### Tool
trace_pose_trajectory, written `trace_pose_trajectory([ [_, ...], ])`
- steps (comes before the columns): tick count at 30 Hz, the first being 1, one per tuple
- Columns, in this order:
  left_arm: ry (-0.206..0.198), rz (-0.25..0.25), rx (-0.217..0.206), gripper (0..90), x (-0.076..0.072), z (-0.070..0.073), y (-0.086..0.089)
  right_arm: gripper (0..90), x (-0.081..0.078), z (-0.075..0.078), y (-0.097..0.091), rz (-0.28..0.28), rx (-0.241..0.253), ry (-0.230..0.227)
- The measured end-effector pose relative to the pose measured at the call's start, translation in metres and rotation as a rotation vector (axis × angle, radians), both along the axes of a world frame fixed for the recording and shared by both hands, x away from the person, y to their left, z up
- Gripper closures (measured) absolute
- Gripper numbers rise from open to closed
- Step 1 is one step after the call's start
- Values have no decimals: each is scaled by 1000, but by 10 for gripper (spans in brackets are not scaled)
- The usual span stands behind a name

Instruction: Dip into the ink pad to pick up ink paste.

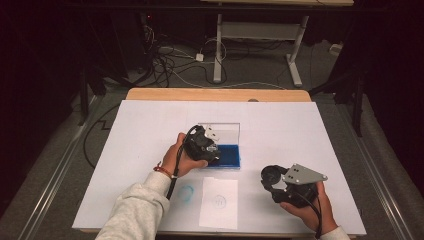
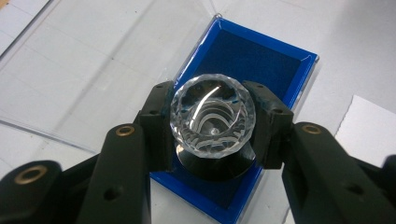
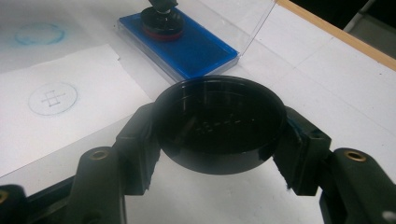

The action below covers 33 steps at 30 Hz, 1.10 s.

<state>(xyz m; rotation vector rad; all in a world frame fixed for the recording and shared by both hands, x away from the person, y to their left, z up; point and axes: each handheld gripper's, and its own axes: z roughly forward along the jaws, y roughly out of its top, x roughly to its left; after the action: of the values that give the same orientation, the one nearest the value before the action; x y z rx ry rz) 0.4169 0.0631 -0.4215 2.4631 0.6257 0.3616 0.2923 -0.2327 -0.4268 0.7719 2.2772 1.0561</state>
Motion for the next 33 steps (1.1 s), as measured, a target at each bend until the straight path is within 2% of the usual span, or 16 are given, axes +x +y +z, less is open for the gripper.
trace_pose_trajectory([
  [7,25,17,-57,548,3,0,6,387,0,0,-1,-1,0,1],
  [11,-7,18,-93,548,-2,10,11,387,0,0,-2,-5,3,0],
  [14,-37,23,-104,548,-7,18,15,387,-1,0,-3,-8,8,-4],
  [17,-50,24,-137,548,-12,24,22,387,-1,1,-3,-8,8,-7],
  [24,-79,10,-183,548,-26,34,34,387,-1,1,-4,-11,8,-10],
  [27,-86,-2,-195,548,-32,34,36,388,-1,1,-5,-13,8,-10],
  [33,-106,-25,-183,548,-42,38,39,388,-2,1,-4,-8,11,-12],
])
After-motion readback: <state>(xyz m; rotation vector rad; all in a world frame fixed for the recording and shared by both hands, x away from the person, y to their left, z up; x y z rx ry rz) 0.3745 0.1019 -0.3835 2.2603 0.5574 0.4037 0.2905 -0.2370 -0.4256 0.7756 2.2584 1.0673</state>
